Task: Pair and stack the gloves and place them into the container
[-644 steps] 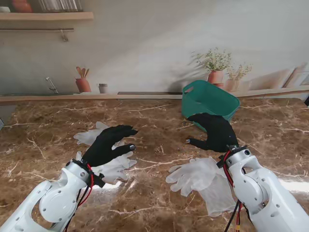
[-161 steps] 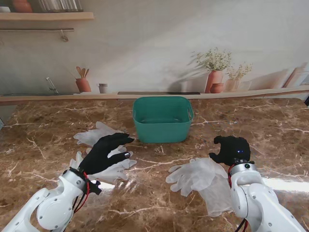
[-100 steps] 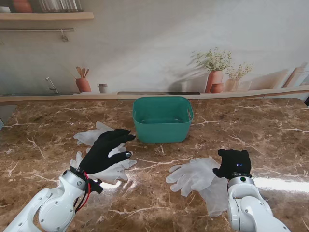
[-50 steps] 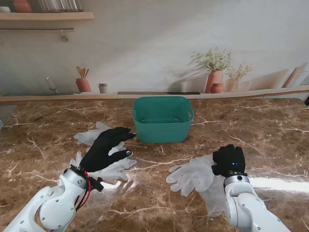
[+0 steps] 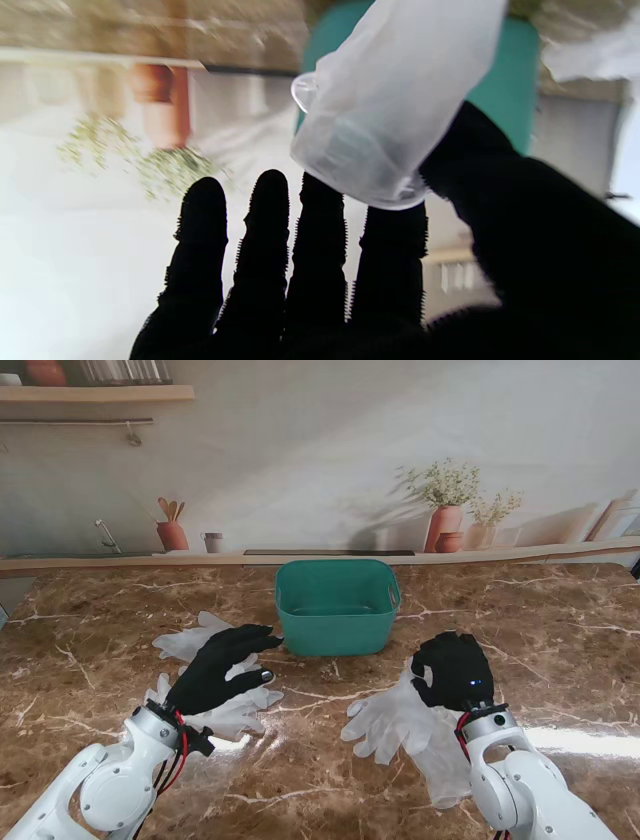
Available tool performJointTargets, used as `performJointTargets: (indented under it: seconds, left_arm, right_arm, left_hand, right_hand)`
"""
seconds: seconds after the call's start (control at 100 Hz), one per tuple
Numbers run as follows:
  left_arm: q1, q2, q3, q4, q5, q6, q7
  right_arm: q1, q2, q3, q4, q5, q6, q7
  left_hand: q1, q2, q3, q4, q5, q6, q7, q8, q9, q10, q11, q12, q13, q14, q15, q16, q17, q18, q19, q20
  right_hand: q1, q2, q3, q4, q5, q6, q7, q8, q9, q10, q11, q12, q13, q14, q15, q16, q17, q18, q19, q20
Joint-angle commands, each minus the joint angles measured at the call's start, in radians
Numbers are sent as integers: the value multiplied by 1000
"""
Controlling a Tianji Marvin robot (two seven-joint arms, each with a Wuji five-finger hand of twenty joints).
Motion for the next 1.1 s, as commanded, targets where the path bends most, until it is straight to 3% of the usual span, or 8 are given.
performJointTargets:
  seconds: [0.0, 0.39, 0.62, 0.77, 0.8, 0.87, 0.97, 1.09]
  left_arm:
    - [0, 4, -2, -7, -5, 6, -9]
    - [-18, 38, -20, -32, -139, 57, -224]
    - [-53, 55, 10, -33, -175, 113, -318]
    - [-84, 64, 40, -24, -220, 153, -381]
    - [-91, 66, 46, -21, -226, 162, -391]
    - [-107, 69, 58, -11, -240, 180, -415]
    - [-124, 65, 79, 8, -291, 192, -419]
    - [-129, 57, 96, 17, -337, 173, -397]
  right_arm:
    - [-5, 2, 4, -41, -9, -27, 2]
    - [16, 5, -24, -135, -20, -243, -58]
    - [55, 1, -94, -148, -8, -294, -97]
    - [65, -4, -132, -161, -2, -306, -129]
    - [64, -5, -138, -165, 2, -307, -133]
    - [62, -8, -153, -172, 11, -311, -146]
    - [62, -10, -173, -177, 11, -314, -163]
    - [62, -12, -189, -186, 21, -317, -161]
  left_hand:
    - [32, -18, -30, 11, 20, -24, 9, 16, 21, -15, -11, -6, -1, -36, -18, -7, -15, -11, -10, 1]
    - [34, -317, -9, 14, -92, 87, -44, -27, -79, 32, 0, 3, -76, -5, -30, -2, -26, -22, -132, 20]
    - [12, -383, 16, 5, -144, 132, -83, -46, -141, 59, 5, 2, -123, 10, -36, 6, -31, -38, -229, 115]
    - [15, -411, 25, -1, -203, 165, -110, -55, -194, 78, -12, -4, -166, 19, -49, 3, -47, -39, -259, 122]
    - [-78, -473, 234, -35, -202, 168, -116, -57, -200, 80, -9, -5, -173, 21, -50, 4, -33, -40, -342, 196]
    - [-99, -493, 276, -44, -220, 177, -125, -60, -219, 87, -12, -6, -188, 24, -53, 4, -40, -44, -362, 199]
    - [-109, -504, 287, -50, -194, 175, -110, -51, -198, 91, 2, -1, -177, 32, -42, 12, -39, -41, -359, 205]
    - [-133, -516, 332, -62, -61, 97, 15, 43, -85, 51, 16, 9, -141, 18, -34, 27, -39, -32, -303, 259]
  right_hand:
    - [19, 30, 50, -23, 15, -67, -2, 30, 13, -23, 15, 2, 29, -30, 6, 6, 6, -5, 25, 29]
    - [9, 39, 54, -27, 15, -65, -16, 74, 12, -37, 6, 9, 32, -40, -6, 6, 8, -4, 11, 16]
    - [5, 42, 57, -28, 19, -67, -19, 88, 16, -44, 5, 11, 39, -47, -11, 5, 16, -2, 9, 12]
    - [2, 45, 58, -28, 17, -73, -23, 98, 17, -46, 4, 12, 40, -49, -11, 5, 17, -1, 8, 11]
    - [2, 45, 58, -28, 17, -73, -24, 99, 17, -47, 4, 12, 40, -49, -12, 5, 16, -1, 7, 10]
    - [2, 45, 57, -28, 18, -74, -26, 103, 14, -45, 2, 12, 39, -48, -12, 5, 16, -1, 5, 9]
    - [0, 44, 57, -27, 19, -77, -30, 106, 15, -44, 0, 12, 40, -48, -13, 5, 16, -1, 4, 8]
    - [-2, 45, 57, -26, 20, -78, -32, 109, 17, -44, -1, 11, 40, -48, -13, 5, 16, -1, 4, 8]
